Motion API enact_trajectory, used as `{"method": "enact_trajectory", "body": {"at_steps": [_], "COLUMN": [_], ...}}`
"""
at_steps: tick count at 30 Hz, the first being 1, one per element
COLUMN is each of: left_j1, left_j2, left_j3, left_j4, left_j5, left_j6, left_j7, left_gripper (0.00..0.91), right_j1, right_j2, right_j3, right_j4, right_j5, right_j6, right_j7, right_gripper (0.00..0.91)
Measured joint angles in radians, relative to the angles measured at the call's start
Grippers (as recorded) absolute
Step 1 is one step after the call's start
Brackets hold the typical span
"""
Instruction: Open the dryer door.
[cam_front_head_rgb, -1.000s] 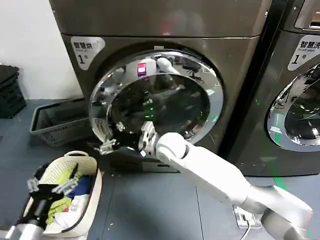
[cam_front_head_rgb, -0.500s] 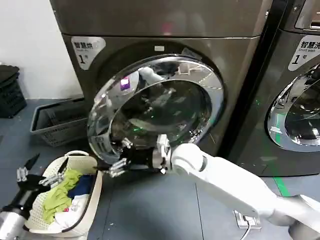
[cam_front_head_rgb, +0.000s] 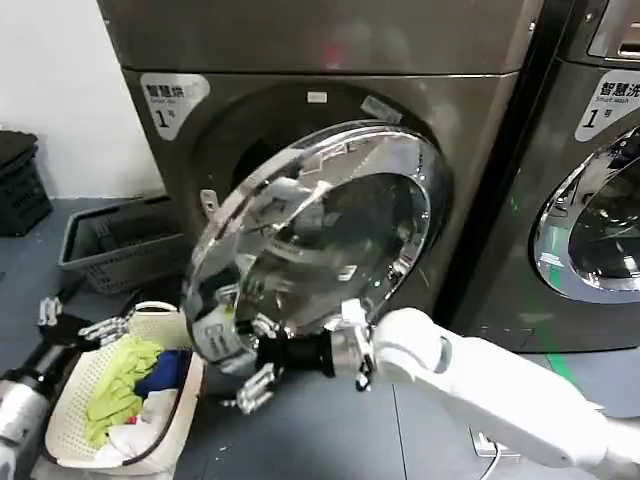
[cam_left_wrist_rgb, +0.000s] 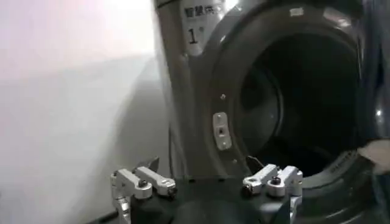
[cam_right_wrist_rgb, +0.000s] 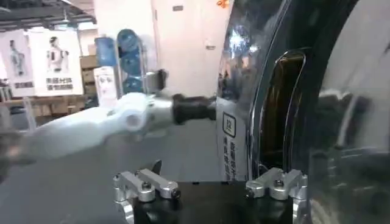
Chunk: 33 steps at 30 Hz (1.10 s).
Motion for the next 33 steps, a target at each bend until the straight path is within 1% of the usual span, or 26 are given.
{"method": "enact_trajectory", "body": {"at_steps": [4,9,11,17,21,26,30,33], "left_j1": [-0.046,-0.120,-0.148,-0.240,-0.313,-0.402,-0.475,-0.518], "left_j2": [0.067,0.151,0.180,0.267,0.304,0.312,0.302,0.288], "left_j3": [0.048,0.156,0.198,0.338,0.445,0.573,0.669,0.724], "left_j4": [0.040,0.093,0.106,0.119,0.129,0.147,0.160,0.160], "left_j5": [0.007,0.012,0.010,0.021,0.038,0.043,0.044,0.048], "left_j6": [-0.042,-0.087,-0.095,-0.116,-0.121,-0.122,-0.123,-0.123], "left_j7": [0.034,0.092,0.116,0.161,0.181,0.185,0.188,0.193], "left_gripper": [0.907,0.907,0.907,0.907,0.907,0.907,0.907,0.907], "right_j1": [-0.020,-0.049,-0.067,-0.157,-0.277,-0.468,-0.649,-0.802], "right_j2": [-0.056,-0.120,-0.145,-0.216,-0.257,-0.299,-0.302,-0.285], "right_j3": [0.015,0.043,0.059,0.144,0.257,0.454,0.641,0.806], "right_j4": [0.039,0.075,0.089,0.129,0.160,0.201,0.231,0.257], "right_j5": [0.000,-0.007,-0.026,-0.045,-0.064,-0.069,-0.077,-0.105], "right_j6": [0.002,0.003,0.007,0.017,0.026,0.035,0.040,0.052], "right_j7": [-0.029,-0.071,-0.088,-0.103,-0.105,-0.103,-0.098,-0.100], "right_gripper": [0.907,0.907,0.907,0.907,0.907,0.907,0.907,0.907]}}
